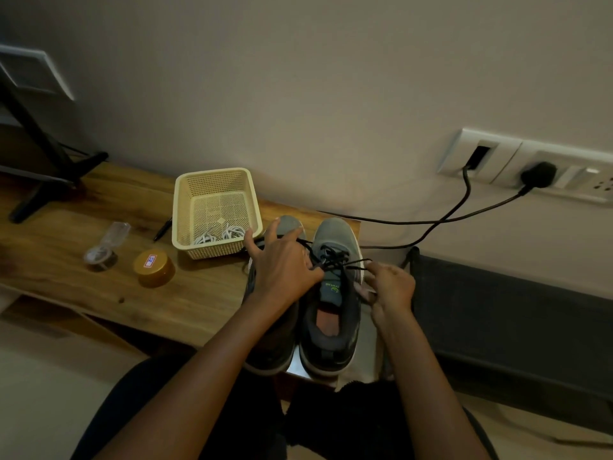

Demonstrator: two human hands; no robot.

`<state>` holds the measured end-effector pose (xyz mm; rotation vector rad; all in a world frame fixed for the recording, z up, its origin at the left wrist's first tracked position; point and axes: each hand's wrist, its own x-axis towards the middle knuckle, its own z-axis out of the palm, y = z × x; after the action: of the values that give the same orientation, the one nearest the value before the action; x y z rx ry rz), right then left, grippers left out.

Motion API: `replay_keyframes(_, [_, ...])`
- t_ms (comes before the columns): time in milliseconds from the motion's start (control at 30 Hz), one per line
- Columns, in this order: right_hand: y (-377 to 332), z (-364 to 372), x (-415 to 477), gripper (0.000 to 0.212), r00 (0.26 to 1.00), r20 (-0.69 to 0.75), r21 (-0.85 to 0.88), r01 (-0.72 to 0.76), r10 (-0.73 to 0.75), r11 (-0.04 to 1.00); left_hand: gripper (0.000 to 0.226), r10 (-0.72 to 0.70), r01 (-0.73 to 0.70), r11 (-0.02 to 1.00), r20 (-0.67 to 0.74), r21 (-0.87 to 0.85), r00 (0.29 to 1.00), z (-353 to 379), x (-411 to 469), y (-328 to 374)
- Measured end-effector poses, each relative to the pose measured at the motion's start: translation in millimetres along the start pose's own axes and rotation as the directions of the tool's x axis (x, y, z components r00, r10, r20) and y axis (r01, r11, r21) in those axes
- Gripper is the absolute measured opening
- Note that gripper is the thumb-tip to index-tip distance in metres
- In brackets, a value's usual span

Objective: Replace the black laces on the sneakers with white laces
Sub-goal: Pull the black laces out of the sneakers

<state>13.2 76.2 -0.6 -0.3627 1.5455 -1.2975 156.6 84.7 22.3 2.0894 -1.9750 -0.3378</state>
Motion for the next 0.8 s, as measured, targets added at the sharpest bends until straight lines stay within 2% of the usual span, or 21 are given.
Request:
replay_keyframes(33, [-0.5,0.7,-2.7,0.012,0.991,0.018,-0.149,0.136,-0.135,0.979,0.02,-0.001,0.001,1.0,0.002,0.003,1.0,0.0,0.2,0.0])
replay_keyframes(67, [-1.9,1.3,-8.1,0.013,0.951,0.061,-0.311,0.306,-0.302,0.9,0.019,-0.001,0.001,1.0,0.005,0.007,1.0,-0.2,0.5,-0.1])
replay_keyframes(133, [0.7,2.9,-13.0,0.022,0.808,0.233,-0.569,0.565,-0.542,0.598,0.02,0.005,-0.005,1.0,0.011,0.021,1.0,-0.3,0.8,-0.2])
replay_keyframes(200, [5.7,5.3,-15.5,0.024,0.695,0.423,-0.701,0.657,-0.581,0.277,0.022,0.007,-0.007,1.0,0.014,0.023,1.0,-0.1,1.2,-0.8])
replay_keyframes(233, [8.6,6.4,-17.9,0.022,0.678,0.493,-0.733,0.662,-0.545,0.16,0.022,0.006,-0.007,1.0,0.013,0.018,1.0,0.1,1.4,-1.1])
replay_keyframes(267, [12.1,7.1,-18.7,0.02,0.669,0.54,-0.747,0.661,-0.51,0.075,0.021,0.005,-0.005,1.0,0.01,0.01,1.0,0.2,1.4,-1.5])
replay_keyframes(333, [18.2,7.7,-16.8,0.017,0.65,0.579,-0.747,0.665,-0.492,-0.001,0.021,0.003,-0.003,1.0,0.005,-0.006,1.0,0.4,1.4,-2.1])
replay_keyframes(400, [18.8,8.3,-17.1,0.012,0.611,0.561,-0.73,0.683,-0.558,0.015,0.023,0.001,0.0,1.0,0.008,-0.012,1.0,0.7,1.0,-1.7])
replay_keyframes(467, [19.7,8.3,-14.4,0.006,0.603,0.488,-0.711,0.694,-0.632,0.113,0.025,-0.004,0.004,1.0,0.004,-0.023,1.0,0.9,0.5,-0.7])
replay_keyframes(533, [21.3,8.5,-10.8,0.003,0.694,0.354,-0.676,0.653,-0.627,0.341,0.025,-0.015,0.014,0.999,-0.002,-0.034,1.0,0.9,0.5,-0.3])
replay_keyframes(567, [18.8,8.7,-12.7,0.003,0.77,0.26,-0.62,0.596,-0.583,0.51,0.024,-0.019,0.019,0.999,-0.002,-0.04,1.0,1.1,0.8,-0.1])
replay_keyframes(600, [16.2,7.3,-12.1,0.007,0.849,0.138,-0.506,0.503,-0.511,0.7,0.023,-0.022,0.022,0.999,-0.003,-0.047,1.0,1.5,1.1,-0.2])
replay_keyframes(633, [10.8,6.0,-12.9,0.01,0.923,0.005,-0.31,0.367,-0.385,0.877,0.023,-0.023,0.023,0.998,-0.002,-0.054,1.0,1.8,1.2,-0.3])
replay_keyframes(667, [4.1,3.9,-12.9,0.011,0.976,-0.09,-0.074,0.192,-0.198,0.979,0.022,-0.022,0.022,0.998,0.0,-0.057,1.0,1.6,1.1,-0.2])
replay_keyframes(700, [-0.2,1.1,-11.8,0.012,0.992,-0.125,0.135,0.03,-0.013,0.99,0.021,-0.021,0.021,0.998,0.001,-0.057,1.0,1.5,1.1,-0.3])
replay_keyframes(733, [-0.4,-2.7,-6.6,0.015,0.984,-0.154,0.232,-0.05,0.087,0.971,0.021,-0.02,0.021,0.998,0.001,-0.057,1.0,1.5,1.0,-0.4])
replay_keyframes(767, [-1.0,-4.4,-6.6,0.017,0.979,-0.169,0.225,-0.074,0.114,0.972,0.021,-0.02,0.02,0.998,0.003,-0.058,1.0,1.4,1.1,-0.4])
replay_keyframes(800, [2.3,-5.8,-1.3,0.015,0.981,-0.195,0.078,-0.009,0.024,0.997,0.021,-0.019,0.019,0.998,0.004,-0.059,1.0,1.1,1.1,-0.3])
